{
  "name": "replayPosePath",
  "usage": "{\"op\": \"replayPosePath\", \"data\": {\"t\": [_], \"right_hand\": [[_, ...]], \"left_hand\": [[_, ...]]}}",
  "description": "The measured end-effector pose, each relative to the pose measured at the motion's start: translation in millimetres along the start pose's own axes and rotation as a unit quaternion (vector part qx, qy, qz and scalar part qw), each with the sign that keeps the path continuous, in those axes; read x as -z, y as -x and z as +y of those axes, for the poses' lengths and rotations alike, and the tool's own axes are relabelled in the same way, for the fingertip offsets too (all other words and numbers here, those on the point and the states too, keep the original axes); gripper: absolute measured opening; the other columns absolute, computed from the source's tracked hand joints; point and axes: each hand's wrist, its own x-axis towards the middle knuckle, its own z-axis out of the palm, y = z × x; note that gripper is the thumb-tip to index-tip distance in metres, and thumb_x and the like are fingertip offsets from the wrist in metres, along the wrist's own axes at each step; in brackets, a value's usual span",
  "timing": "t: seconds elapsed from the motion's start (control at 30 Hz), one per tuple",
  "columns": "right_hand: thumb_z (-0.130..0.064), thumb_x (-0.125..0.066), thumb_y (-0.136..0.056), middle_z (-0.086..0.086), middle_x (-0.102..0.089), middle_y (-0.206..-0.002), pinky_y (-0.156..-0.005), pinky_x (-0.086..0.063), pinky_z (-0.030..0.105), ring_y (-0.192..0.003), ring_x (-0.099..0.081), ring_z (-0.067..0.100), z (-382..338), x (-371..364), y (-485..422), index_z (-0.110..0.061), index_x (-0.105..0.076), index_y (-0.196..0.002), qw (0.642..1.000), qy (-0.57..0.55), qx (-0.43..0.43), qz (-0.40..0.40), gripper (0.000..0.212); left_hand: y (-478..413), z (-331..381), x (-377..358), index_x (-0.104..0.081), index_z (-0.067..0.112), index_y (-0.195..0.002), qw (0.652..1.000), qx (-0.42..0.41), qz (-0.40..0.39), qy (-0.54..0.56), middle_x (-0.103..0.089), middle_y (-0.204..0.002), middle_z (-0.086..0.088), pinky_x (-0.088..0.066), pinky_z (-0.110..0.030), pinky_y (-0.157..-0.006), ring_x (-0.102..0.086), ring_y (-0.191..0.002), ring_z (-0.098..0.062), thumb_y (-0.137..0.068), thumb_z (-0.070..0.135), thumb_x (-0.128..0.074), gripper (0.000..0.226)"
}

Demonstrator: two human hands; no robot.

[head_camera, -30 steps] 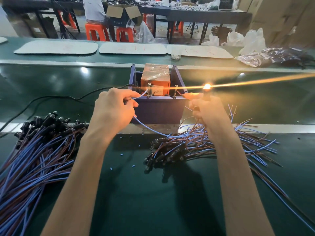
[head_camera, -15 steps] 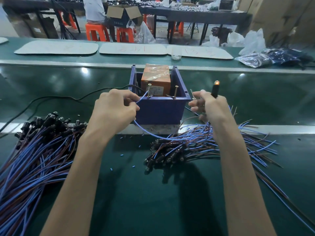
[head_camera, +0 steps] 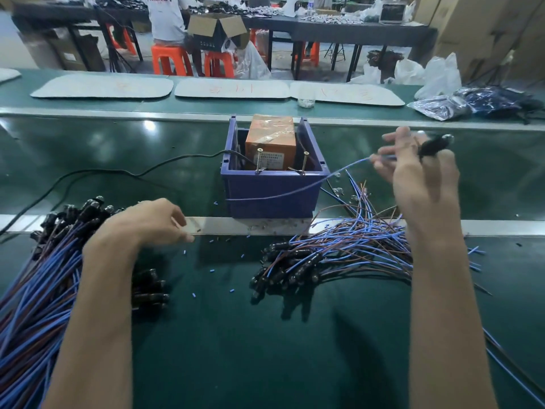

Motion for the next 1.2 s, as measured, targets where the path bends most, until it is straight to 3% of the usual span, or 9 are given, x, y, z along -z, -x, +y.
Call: {"op": "replayPosePath", "data": {"t": [0.07, 0.17, 0.27, 0.33, 0.47, 0.67, 0.8, 1.03, 1.2], "right_hand": [[-0.027, -0.048, -0.099, 0.019, -0.060, -0.107, -0.093, -0.042, 0.016, -0.093, -0.059, 0.021, -5, 1, 1, -0.008, -0.066, -0.098, 0.989, 0.089, 0.104, 0.050, 0.027], [-0.013, -0.048, -0.095, 0.028, -0.041, -0.125, -0.101, -0.028, 0.010, -0.113, -0.044, 0.021, -19, 3, 9, 0.001, -0.063, -0.107, 0.940, 0.158, 0.261, 0.155, 0.024], [-0.006, -0.048, -0.089, 0.027, -0.037, -0.129, -0.101, -0.017, 0.003, -0.126, -0.037, 0.025, -31, 0, 15, 0.000, -0.062, -0.111, 0.919, 0.169, 0.300, 0.194, 0.027], [-0.001, -0.054, -0.086, 0.023, -0.039, -0.129, -0.103, -0.020, 0.004, -0.126, -0.039, 0.027, -32, -3, 18, -0.001, -0.061, -0.113, 0.918, 0.203, 0.307, 0.149, 0.028], [-0.012, -0.059, -0.091, 0.011, -0.044, -0.124, -0.098, -0.028, 0.020, -0.112, -0.048, 0.024, -15, -15, 17, -0.006, -0.060, -0.119, 0.924, 0.321, 0.184, -0.097, 0.029], [-0.019, -0.055, -0.093, 0.018, -0.066, -0.109, -0.083, -0.045, 0.031, -0.104, -0.059, 0.032, 16, -36, 19, -0.004, -0.071, -0.104, 0.832, 0.430, 0.002, -0.351, 0.024], [-0.020, -0.058, -0.092, 0.013, -0.063, -0.114, -0.086, -0.044, 0.032, -0.106, -0.057, 0.029, 27, -35, 15, -0.011, -0.067, -0.106, 0.840, 0.422, 0.005, -0.341, 0.019], [-0.024, -0.059, -0.091, 0.006, -0.057, -0.132, -0.101, -0.044, 0.040, -0.120, -0.053, 0.028, 45, -34, 9, -0.022, -0.057, -0.128, 0.834, 0.428, -0.021, -0.349, 0.037], [-0.013, -0.057, -0.090, 0.008, -0.059, -0.130, -0.098, -0.046, 0.042, -0.116, -0.055, 0.031, 60, -40, 12, -0.028, -0.056, -0.131, 0.847, 0.415, -0.039, -0.330, 0.044]], "left_hand": [[-3, -14, 2, -0.061, 0.019, -0.121, 0.999, 0.032, -0.004, -0.026, -0.064, -0.122, -0.003, -0.044, -0.032, -0.099, -0.058, -0.112, -0.024, -0.076, 0.036, -0.079, 0.051], [-8, -27, 1, -0.063, 0.016, -0.118, 0.997, 0.047, -0.037, -0.044, -0.065, -0.114, -0.005, -0.045, -0.032, -0.096, -0.059, -0.107, -0.024, -0.073, 0.034, -0.082, 0.052], [-13, -30, -5, -0.067, 0.015, -0.110, 0.996, 0.042, -0.061, -0.057, -0.066, -0.110, -0.004, -0.047, -0.033, -0.095, -0.061, -0.103, -0.023, -0.074, 0.029, -0.083, 0.042], [-16, -31, -8, -0.067, 0.019, -0.105, 0.996, 0.037, -0.066, -0.057, -0.067, -0.110, -0.004, -0.047, -0.034, -0.096, -0.061, -0.104, -0.023, -0.073, 0.025, -0.083, 0.036], [-19, -36, -9, -0.063, 0.027, -0.090, 0.995, 0.030, -0.085, -0.052, -0.067, -0.099, 0.002, -0.047, -0.028, -0.095, -0.061, -0.104, -0.020, -0.071, 0.019, -0.084, 0.030], [-12, -39, -5, -0.062, 0.031, -0.086, 0.992, 0.026, -0.104, -0.066, -0.065, -0.084, 0.016, -0.045, -0.020, -0.081, -0.061, -0.087, -0.008, -0.065, 0.028, -0.088, 0.033], [-10, -40, -6, -0.065, 0.026, -0.091, 0.992, 0.038, -0.110, -0.047, -0.070, -0.086, 0.012, -0.047, -0.024, -0.089, -0.064, -0.089, -0.009, -0.062, 0.022, -0.090, 0.038], [-11, -40, -8, -0.066, 0.017, -0.087, 0.993, 0.037, -0.111, -0.005, -0.071, -0.073, 0.011, -0.043, -0.022, -0.074, -0.064, -0.078, -0.007, -0.070, 0.007, -0.084, 0.027], [-11, -37, -6, -0.065, 0.017, -0.086, 0.996, 0.002, -0.083, 0.014, -0.071, -0.071, 0.010, -0.044, -0.022, -0.070, -0.064, -0.072, -0.008, -0.073, 0.005, -0.081, 0.024]]}}
